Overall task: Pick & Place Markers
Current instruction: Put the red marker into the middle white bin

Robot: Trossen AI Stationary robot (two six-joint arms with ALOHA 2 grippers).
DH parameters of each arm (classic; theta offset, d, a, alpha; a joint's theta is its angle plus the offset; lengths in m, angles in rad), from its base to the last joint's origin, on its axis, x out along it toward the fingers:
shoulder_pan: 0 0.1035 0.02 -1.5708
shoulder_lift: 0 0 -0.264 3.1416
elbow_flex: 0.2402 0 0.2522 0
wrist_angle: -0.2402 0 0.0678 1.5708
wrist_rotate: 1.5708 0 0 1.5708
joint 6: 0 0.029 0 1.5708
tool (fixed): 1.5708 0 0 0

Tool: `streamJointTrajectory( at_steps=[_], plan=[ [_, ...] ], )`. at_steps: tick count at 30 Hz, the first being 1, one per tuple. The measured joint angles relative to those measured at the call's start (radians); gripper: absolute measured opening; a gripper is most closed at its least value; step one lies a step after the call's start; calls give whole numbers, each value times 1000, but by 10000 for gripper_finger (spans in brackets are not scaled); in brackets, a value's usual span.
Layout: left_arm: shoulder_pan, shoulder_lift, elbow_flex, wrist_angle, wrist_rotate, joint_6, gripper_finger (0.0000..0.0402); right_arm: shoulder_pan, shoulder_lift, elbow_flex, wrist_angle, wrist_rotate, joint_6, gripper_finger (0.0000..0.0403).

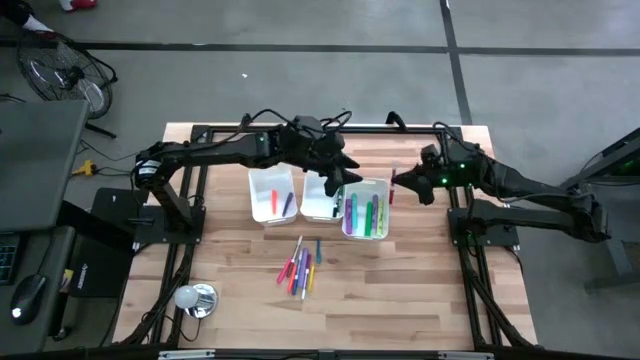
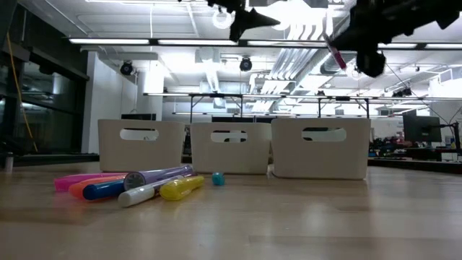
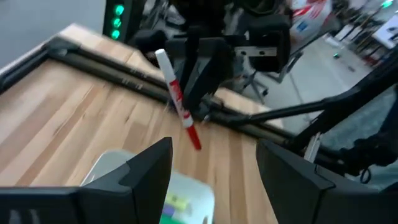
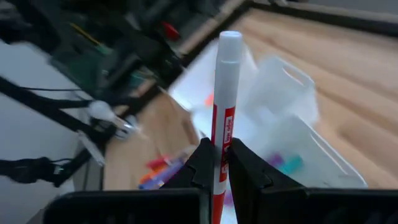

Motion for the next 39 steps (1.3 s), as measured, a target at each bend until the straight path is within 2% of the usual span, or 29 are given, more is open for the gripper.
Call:
streamJointTrajectory(
  at_steps=[5,11,18,23,31,39],
  plan=[
    [-6,15,0,86,-8,-7,229,15,9,0,119,-25,-46,18],
    [-4,62,1,203,8,-81,229,55,26,0,156,-23,-90,18],
    [-5,68,-1,228,-8,-89,229,101,82,0,187,-15,-95,18],
    [-5,68,-1,221,-30,-89,229,127,131,0,313,-12,-95,18],
    [-5,87,0,229,-35,-100,229,131,191,0,399,-28,-96,18],
    [-5,126,-1,255,4,-149,229,128,240,0,448,-33,-115,18]
  ],
)
